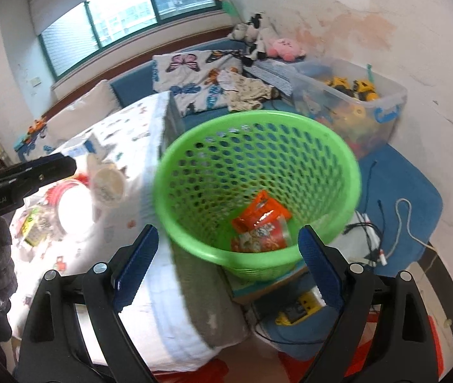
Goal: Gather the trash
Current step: 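Move both grippers back over the remaining trash on the bed, then grasp the clear round plastic container with the right gripper while the left gripper reaches the pink package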
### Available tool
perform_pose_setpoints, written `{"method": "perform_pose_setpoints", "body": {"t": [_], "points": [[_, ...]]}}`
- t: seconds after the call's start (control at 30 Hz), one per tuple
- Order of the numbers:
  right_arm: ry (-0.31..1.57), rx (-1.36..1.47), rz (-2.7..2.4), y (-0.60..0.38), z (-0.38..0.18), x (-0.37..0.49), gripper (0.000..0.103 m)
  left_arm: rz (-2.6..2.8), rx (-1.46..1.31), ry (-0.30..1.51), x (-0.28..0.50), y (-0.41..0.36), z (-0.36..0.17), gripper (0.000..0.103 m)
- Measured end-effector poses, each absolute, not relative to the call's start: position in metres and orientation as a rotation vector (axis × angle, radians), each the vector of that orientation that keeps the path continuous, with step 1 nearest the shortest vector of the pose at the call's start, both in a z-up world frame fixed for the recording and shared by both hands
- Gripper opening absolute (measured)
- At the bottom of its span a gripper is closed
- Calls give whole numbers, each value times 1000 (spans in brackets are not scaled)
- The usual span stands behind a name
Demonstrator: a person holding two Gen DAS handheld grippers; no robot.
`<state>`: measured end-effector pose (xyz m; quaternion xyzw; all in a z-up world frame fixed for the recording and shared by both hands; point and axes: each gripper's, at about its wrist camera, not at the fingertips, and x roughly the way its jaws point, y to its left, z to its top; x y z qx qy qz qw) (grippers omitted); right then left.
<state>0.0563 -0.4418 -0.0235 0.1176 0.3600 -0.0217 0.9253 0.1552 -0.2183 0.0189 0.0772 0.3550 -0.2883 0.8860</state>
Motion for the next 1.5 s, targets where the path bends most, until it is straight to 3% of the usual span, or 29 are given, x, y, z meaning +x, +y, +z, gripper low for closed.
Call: {"method": "perform_pose_setpoints", "body": {"t": [0.73, 1.27, 1.5], "points": [[758, 133, 180, -336, -16, 89, 89, -181, -61, 768, 138, -11, -1, 56], [826, 196, 358, -335, -37, 161, 89, -92, -164, 802, 128, 43, -16, 61], [879, 41, 491, -340, -43, 184, 89, -86, -163, 808, 130, 51, -20, 62]]}}
